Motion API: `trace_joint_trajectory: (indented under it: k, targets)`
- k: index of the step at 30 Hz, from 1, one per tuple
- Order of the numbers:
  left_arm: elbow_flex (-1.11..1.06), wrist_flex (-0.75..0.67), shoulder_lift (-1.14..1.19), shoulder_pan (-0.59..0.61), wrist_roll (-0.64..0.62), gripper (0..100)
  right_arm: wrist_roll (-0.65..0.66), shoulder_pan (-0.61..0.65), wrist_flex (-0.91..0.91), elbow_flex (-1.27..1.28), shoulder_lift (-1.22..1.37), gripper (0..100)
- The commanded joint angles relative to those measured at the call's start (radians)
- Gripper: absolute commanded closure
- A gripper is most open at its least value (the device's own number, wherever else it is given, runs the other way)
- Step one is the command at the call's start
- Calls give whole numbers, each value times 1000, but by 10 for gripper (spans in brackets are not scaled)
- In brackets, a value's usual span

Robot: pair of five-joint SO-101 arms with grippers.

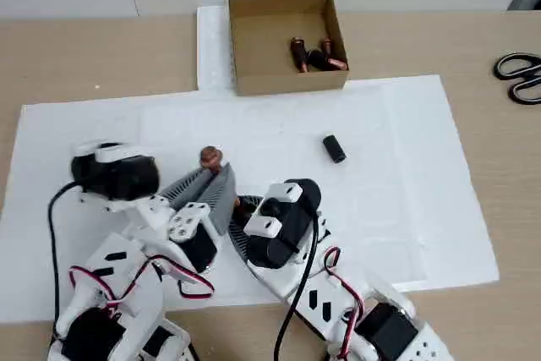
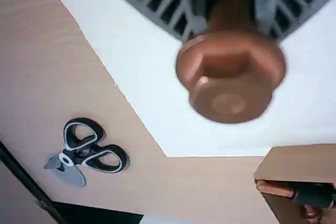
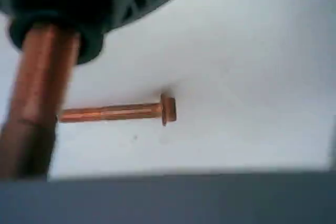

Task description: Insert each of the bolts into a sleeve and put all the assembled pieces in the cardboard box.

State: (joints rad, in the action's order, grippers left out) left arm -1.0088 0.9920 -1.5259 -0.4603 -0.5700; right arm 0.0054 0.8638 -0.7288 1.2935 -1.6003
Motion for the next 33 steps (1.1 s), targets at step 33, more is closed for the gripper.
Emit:
trace_joint_trajectory:
  k: [33]
  targets:
    - [-150,21,-6,-253,-25,995,69,4,38,-114,-5,995]
